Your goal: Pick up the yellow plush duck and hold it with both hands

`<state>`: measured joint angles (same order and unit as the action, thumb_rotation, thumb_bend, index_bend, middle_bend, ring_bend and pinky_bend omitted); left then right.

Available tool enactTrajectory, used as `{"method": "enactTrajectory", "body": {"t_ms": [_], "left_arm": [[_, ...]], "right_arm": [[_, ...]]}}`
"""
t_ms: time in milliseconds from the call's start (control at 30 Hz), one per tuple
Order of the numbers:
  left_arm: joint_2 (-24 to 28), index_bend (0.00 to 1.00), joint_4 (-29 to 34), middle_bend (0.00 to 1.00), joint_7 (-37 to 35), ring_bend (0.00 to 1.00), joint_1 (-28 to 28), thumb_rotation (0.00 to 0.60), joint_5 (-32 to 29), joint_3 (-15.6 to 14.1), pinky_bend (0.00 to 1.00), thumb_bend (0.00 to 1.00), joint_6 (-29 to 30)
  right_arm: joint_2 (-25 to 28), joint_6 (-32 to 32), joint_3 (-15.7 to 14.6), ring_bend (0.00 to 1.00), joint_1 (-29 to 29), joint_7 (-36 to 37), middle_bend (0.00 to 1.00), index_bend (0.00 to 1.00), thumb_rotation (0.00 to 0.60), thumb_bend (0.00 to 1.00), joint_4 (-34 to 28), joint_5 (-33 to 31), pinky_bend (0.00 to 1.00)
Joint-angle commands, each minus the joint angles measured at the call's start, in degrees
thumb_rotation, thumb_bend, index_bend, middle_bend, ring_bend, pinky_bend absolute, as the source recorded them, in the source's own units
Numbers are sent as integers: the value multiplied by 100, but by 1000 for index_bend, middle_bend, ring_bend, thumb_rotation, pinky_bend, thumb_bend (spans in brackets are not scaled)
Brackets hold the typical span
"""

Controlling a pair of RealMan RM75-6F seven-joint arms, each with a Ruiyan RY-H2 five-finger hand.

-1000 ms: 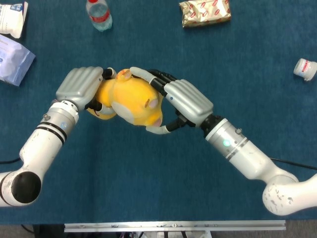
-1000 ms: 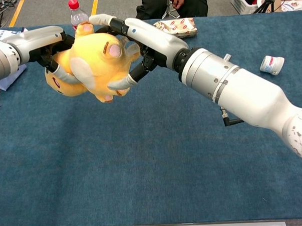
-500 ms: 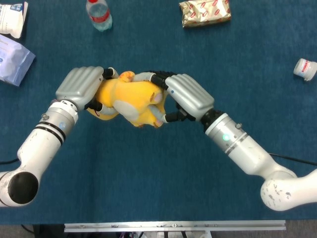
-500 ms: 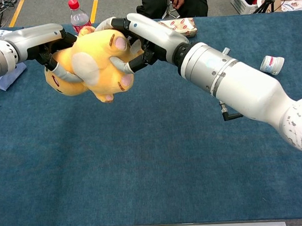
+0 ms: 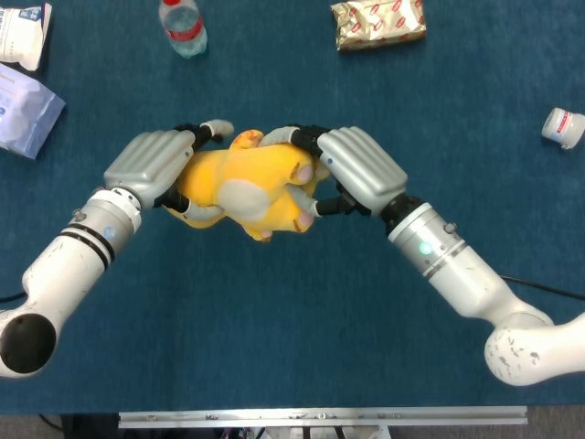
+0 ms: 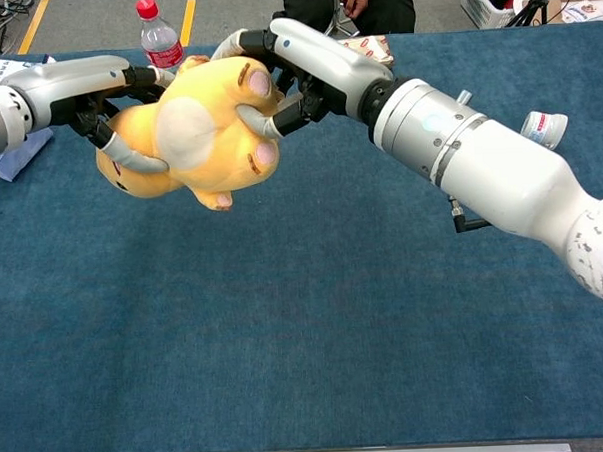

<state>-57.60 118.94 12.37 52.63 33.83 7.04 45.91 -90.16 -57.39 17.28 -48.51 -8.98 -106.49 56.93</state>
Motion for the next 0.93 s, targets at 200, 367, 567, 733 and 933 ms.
{"method": "enactTrajectory", "body": {"t_ms": [200, 367, 567, 733, 933], "left_arm": [[255, 0, -129, 0, -432, 0, -117, 600, 201, 7, 139, 194, -333], [385, 0, -251, 0, -703, 0, -239, 600, 338, 27, 127, 173, -427], [477, 0, -513, 0, -963, 0, -388, 600, 452, 17, 127, 174, -485], [496, 0, -677, 0, -1128, 0, -442, 600, 454, 13, 127, 173, -587], [507, 0, -694, 0, -1142, 0, -465, 600, 538, -18, 127, 173, -598]], "right_arm": [[172, 13, -32, 477, 94, 190, 444, 485, 600, 691, -8, 186, 487], [313, 0, -74, 482, 197, 371, 448, 485, 600, 691, -46, 369, 496], [646, -129, -226, 482, 465, 668, 450, 485, 600, 691, -248, 828, 497], [837, -216, -296, 487, 621, 905, 453, 485, 600, 691, -349, 1143, 497], [925, -210, -326, 491, 686, 1069, 454, 485, 600, 691, -379, 1291, 497]]}}
